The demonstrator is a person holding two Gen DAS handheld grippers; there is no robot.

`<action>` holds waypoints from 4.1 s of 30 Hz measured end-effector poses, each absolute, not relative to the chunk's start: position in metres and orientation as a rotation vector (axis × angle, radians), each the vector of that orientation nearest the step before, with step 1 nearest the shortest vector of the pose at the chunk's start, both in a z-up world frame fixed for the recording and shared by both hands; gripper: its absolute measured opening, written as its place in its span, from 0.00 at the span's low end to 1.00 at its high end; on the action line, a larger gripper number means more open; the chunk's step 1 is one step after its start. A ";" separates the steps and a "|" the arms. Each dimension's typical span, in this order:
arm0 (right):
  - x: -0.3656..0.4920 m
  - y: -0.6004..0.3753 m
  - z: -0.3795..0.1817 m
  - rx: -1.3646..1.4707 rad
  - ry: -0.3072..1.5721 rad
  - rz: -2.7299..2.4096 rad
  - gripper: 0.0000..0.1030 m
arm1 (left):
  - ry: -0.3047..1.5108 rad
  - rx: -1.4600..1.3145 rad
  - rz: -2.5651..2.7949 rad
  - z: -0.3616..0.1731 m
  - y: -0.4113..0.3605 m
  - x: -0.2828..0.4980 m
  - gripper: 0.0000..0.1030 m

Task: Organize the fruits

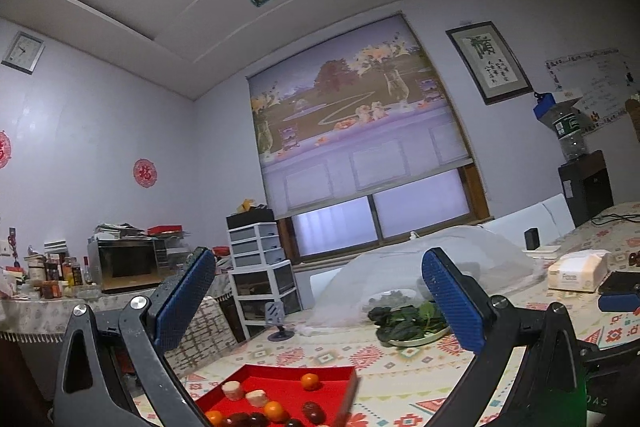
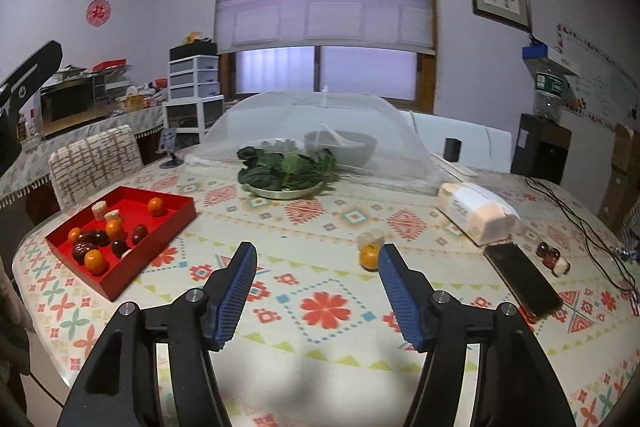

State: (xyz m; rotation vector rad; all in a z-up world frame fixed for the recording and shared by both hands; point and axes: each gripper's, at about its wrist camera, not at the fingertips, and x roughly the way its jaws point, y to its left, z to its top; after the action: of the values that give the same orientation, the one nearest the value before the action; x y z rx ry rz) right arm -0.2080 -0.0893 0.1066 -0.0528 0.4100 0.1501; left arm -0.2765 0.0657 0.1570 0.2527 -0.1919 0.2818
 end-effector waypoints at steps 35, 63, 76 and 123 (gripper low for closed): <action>-0.240 -0.137 0.118 -0.193 0.129 -0.177 0.90 | 0.170 0.140 0.071 0.141 0.055 -0.184 1.00; 0.002 -0.161 0.014 0.186 0.896 0.272 0.35 | 0.888 -0.246 -0.351 0.058 0.053 0.044 1.00; -0.030 -0.209 0.024 0.313 0.821 0.186 0.35 | 1.004 -0.070 -0.550 0.016 -0.046 0.072 0.57; -0.059 0.037 0.088 0.146 0.833 0.558 0.35 | 0.705 -0.634 0.036 0.047 0.352 -0.133 0.26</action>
State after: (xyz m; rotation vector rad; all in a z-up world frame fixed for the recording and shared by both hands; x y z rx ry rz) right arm -0.0593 0.0371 0.0882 0.1461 0.8333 0.5582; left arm -0.1330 0.3524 0.0466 -0.6340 0.7046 0.0356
